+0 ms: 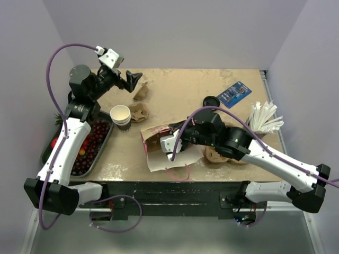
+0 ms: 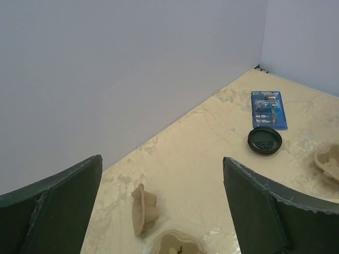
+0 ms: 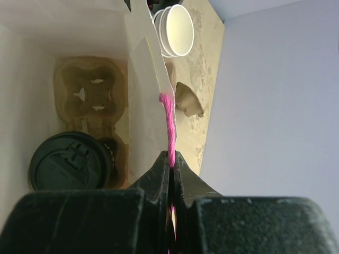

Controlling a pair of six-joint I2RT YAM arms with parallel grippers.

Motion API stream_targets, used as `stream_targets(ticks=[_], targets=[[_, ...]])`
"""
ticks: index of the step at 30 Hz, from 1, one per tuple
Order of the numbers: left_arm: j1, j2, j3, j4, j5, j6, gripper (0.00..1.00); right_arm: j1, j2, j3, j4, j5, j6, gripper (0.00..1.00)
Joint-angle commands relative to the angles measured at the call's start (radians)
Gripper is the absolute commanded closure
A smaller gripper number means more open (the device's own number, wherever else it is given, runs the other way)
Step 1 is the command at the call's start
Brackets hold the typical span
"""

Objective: Pack the takeout coffee

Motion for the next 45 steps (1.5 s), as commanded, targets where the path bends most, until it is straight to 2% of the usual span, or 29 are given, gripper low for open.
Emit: stream_targets(ticks=[1, 8, 11, 18, 22, 23, 26, 27, 28, 30, 33, 36, 39, 45], targets=[[0.007, -0.042, 0.027, 0.036, 0.015, 0.000, 0.00, 0.003, -0.003, 0.025, 0.047, -0.003, 0.098, 1.00], [0.007, -0.073, 0.085, -0.019, 0.000, 0.073, 0.00, -0.021, 0.086, 0.128, -0.075, -0.073, 0.307, 1.00], [0.007, -0.083, 0.094, -0.057, 0.003, 0.092, 0.00, -0.053, 0.129, 0.176, -0.123, -0.113, 0.345, 1.00], [0.007, -0.086, 0.106, -0.087, 0.029, 0.089, 0.00, -0.249, 0.308, 0.361, -0.302, -0.280, 0.385, 1.00], [0.007, -0.077, 0.111, -0.085, 0.025, 0.078, 0.00, -0.306, 0.367, 0.430, -0.332, -0.323, 0.408, 1.00], [0.007, -0.070, 0.114, -0.085, 0.028, 0.077, 0.00, -0.311, 0.373, 0.429, -0.321, -0.328, 0.417, 0.98], [0.007, -0.050, 0.122, -0.079, 0.029, 0.054, 0.00, -0.313, 0.413, 0.446, -0.324, -0.326, 0.442, 0.74], [0.007, -0.044, 0.125, -0.079, 0.037, 0.049, 0.00, -0.316, 0.420, 0.452, -0.326, -0.328, 0.453, 0.62], [0.005, -0.037, 0.129, -0.079, 0.040, 0.041, 0.00, -0.319, 0.431, 0.473, -0.321, -0.325, 0.468, 0.57], [0.005, -0.025, 0.148, -0.073, 0.049, 0.018, 0.00, -0.349, 0.439, 0.542, -0.294, -0.329, 0.563, 0.49], [0.005, -0.019, 0.152, -0.055, 0.055, 0.002, 0.00, -0.424, 0.456, 0.666, -0.243, -0.391, 0.733, 0.27], [0.005, -0.014, 0.140, -0.036, 0.061, -0.018, 0.00, -0.487, 0.463, 0.758, -0.206, -0.437, 0.828, 0.21], [0.004, -0.014, 0.114, 0.017, 0.077, -0.052, 0.00, -0.553, 0.474, 0.814, -0.198, -0.452, 0.875, 0.22], [0.004, -0.068, -0.007, 0.096, 0.066, -0.089, 0.00, -0.730, 0.445, 0.709, -0.169, -0.287, 0.924, 0.33]])
